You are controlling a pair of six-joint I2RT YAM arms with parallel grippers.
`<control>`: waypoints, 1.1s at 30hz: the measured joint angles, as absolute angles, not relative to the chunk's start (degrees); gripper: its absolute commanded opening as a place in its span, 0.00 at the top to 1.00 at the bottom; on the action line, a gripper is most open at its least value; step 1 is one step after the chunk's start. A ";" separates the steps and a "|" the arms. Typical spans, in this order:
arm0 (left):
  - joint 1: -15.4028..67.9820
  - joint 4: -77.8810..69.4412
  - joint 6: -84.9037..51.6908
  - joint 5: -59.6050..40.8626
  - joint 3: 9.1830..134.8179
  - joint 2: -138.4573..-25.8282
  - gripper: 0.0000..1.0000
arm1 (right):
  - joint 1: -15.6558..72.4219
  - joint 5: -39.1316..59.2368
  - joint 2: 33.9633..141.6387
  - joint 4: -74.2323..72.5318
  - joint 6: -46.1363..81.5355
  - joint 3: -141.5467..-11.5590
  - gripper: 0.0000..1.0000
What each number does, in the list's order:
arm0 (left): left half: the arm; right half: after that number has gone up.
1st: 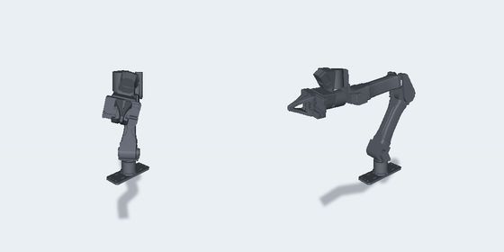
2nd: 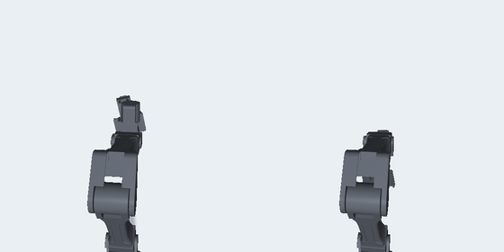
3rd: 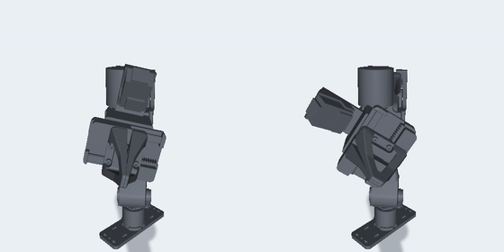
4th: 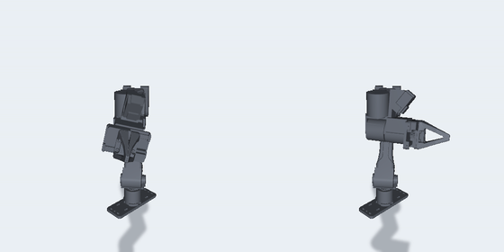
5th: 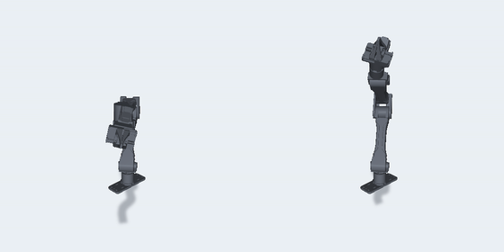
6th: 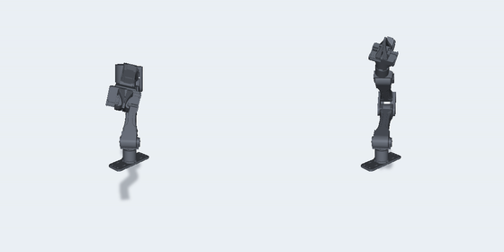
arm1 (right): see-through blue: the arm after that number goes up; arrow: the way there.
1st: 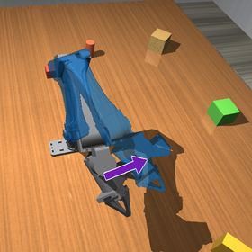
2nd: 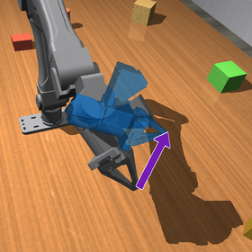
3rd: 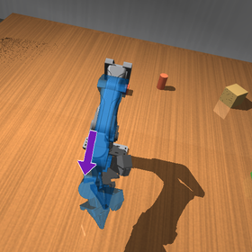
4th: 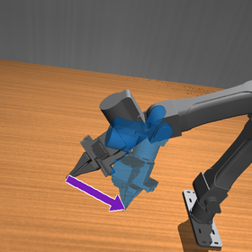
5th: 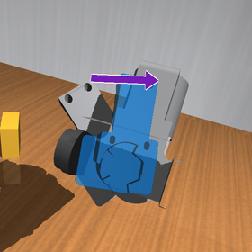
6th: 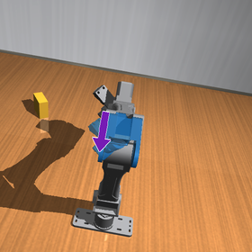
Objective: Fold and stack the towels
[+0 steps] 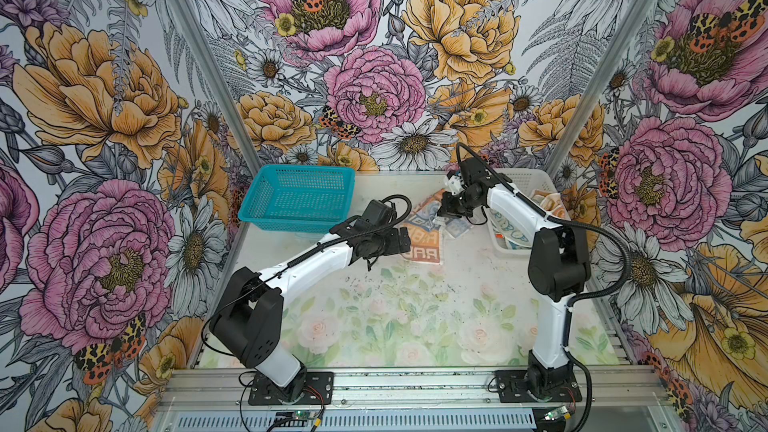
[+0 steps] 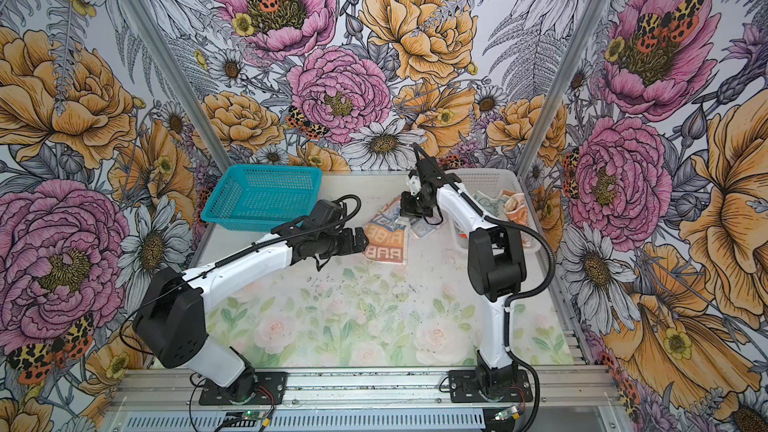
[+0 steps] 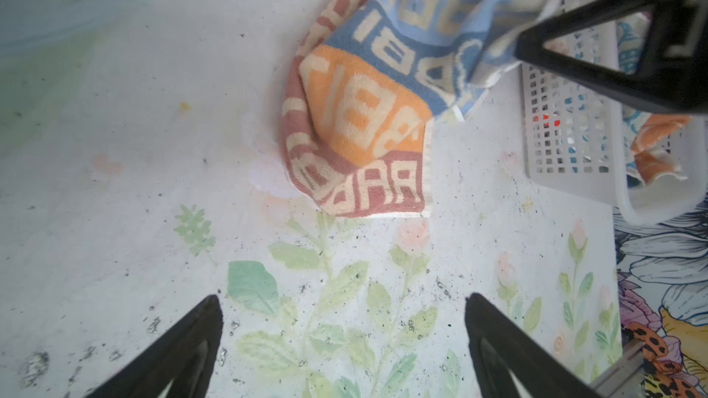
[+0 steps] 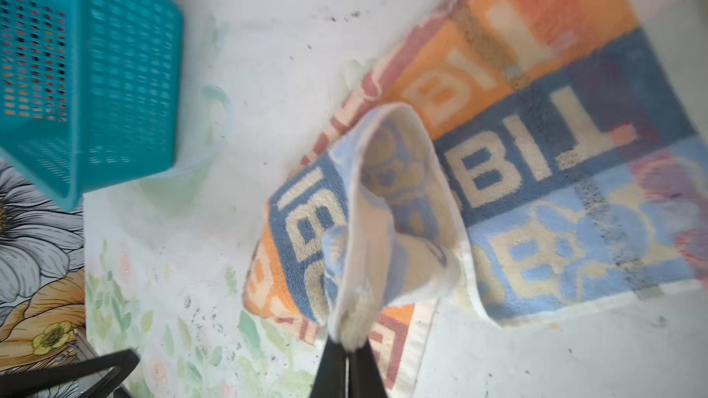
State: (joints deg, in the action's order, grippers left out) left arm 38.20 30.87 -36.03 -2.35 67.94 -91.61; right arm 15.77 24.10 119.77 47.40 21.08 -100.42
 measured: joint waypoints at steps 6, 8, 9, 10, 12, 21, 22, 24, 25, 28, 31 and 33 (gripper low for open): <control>42.30 31.05 -37.17 -3.53 73.32 -99.79 0.01 | 14.13 23.77 123.04 49.01 20.01 -100.40 1.00; 42.72 30.72 -38.13 -4.60 75.16 -102.61 0.01 | 13.50 23.62 122.80 48.88 19.75 -100.31 1.00; 42.81 30.46 -38.89 -4.99 76.05 -104.03 0.01 | 13.08 23.59 122.69 48.77 19.57 -99.98 1.00; 42.81 30.02 -39.46 -5.21 76.71 -105.23 0.01 | 12.69 23.55 122.52 48.60 19.38 -99.50 1.00; 42.61 28.53 -41.23 -5.50 77.30 -107.48 0.01 | 11.99 23.35 121.99 48.34 19.14 -97.95 1.00; 40.12 23.16 -47.86 -6.09 78.28 -113.75 0.01 | 10.90 23.29 119.94 46.70 18.74 -91.31 1.00; 39.94 22.94 -48.10 -6.09 78.74 -114.24 0.01 | 10.90 23.31 119.72 46.48 18.74 -90.87 1.00; 39.53 22.24 -48.29 -6.09 79.83 -115.55 0.01 | 10.90 23.44 119.31 45.98 18.72 -90.06 1.00; 39.35 21.98 -48.31 -6.07 80.14 -115.96 0.01 | 10.90 23.46 119.13 45.80 18.72 -89.73 1.00; 38.76 21.56 -48.23 -6.07 80.73 -117.03 0.01 | 10.90 23.51 118.30 45.08 18.70 -88.18 1.00; 37.56 21.78 -47.55 -5.80 81.67 -117.82 0.01 | 11.22 23.68 116.75 44.51 18.74 -85.73 1.00; 36.23 22.11 -46.41 -5.63 82.24 -118.34 0.01 | 11.97 23.70 114.93 44.34 18.74 -83.74 1.00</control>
State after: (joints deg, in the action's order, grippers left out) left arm 36.23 22.11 -46.41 -5.63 82.24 -118.34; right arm 11.97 23.70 114.93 44.34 18.74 -83.74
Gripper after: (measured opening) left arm 0.988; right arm 0.048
